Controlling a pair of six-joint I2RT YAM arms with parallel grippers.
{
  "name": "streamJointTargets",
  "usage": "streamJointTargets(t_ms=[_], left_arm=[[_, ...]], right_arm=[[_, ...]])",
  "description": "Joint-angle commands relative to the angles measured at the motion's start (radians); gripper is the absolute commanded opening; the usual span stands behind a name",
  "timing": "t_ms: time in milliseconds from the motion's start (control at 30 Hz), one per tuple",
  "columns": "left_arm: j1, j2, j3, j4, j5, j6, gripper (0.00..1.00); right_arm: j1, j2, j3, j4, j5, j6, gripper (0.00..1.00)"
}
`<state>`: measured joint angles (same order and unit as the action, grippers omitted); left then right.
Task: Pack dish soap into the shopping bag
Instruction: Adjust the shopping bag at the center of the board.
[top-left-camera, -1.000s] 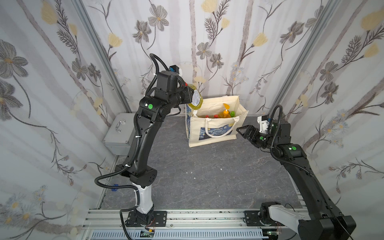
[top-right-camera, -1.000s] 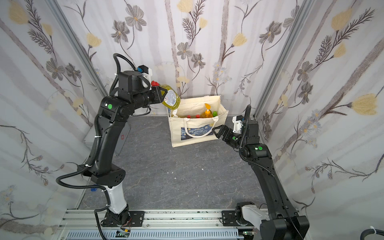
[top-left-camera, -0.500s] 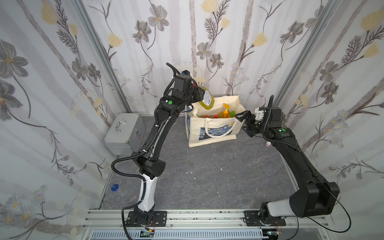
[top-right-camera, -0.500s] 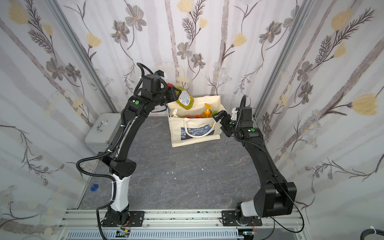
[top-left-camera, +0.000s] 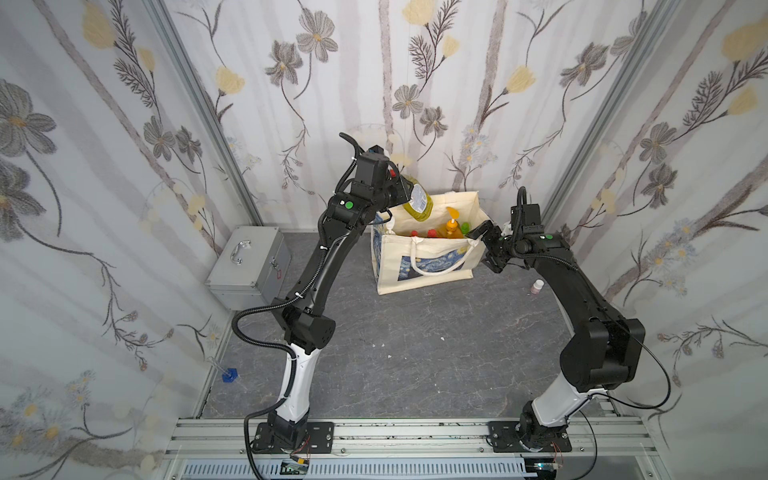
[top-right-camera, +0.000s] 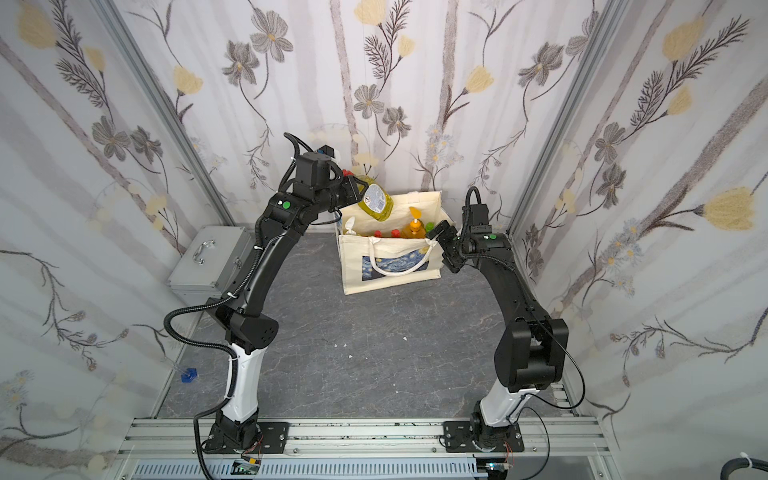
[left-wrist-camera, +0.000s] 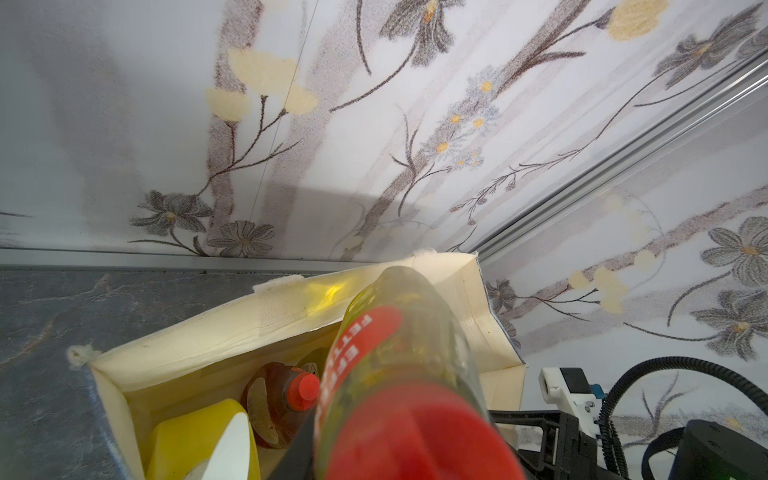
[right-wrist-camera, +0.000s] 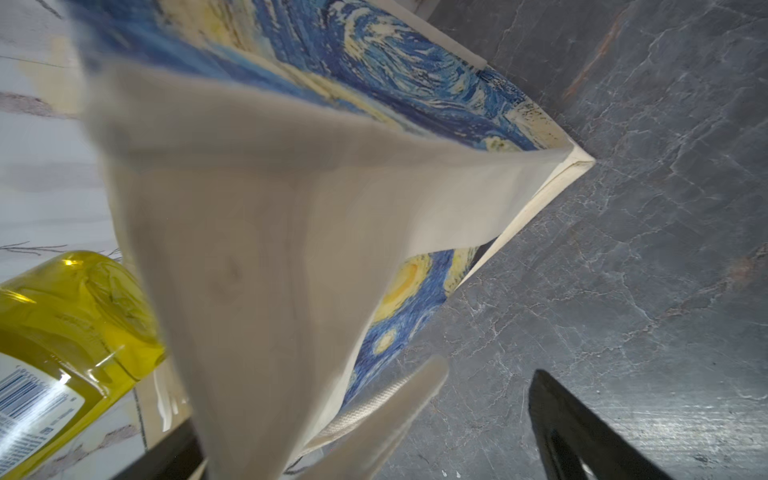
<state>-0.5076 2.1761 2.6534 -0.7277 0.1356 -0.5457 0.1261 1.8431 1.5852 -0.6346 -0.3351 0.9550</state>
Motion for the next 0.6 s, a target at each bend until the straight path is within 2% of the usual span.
streamJointTargets(t_ms=[0, 400, 567], left_arm=[[0.0, 0.002, 0.017, 0.177, 0.01, -0.025, 0.24], [0.001, 0.022, 0.023, 0.141, -0.003, -0.045, 0.24], [0.002, 0.024, 0.03, 0.117, -0.002, -0.056, 0.24]], right_arm=[[0.001, 0.004, 0.002, -0.062, 0.039, -0.042, 1.0], [0.01, -0.104, -0.134, -0.002, -0.072, -0.206, 1.0], [0.041, -0.119, -0.125, 0.01, -0.096, -0.242, 1.0]])
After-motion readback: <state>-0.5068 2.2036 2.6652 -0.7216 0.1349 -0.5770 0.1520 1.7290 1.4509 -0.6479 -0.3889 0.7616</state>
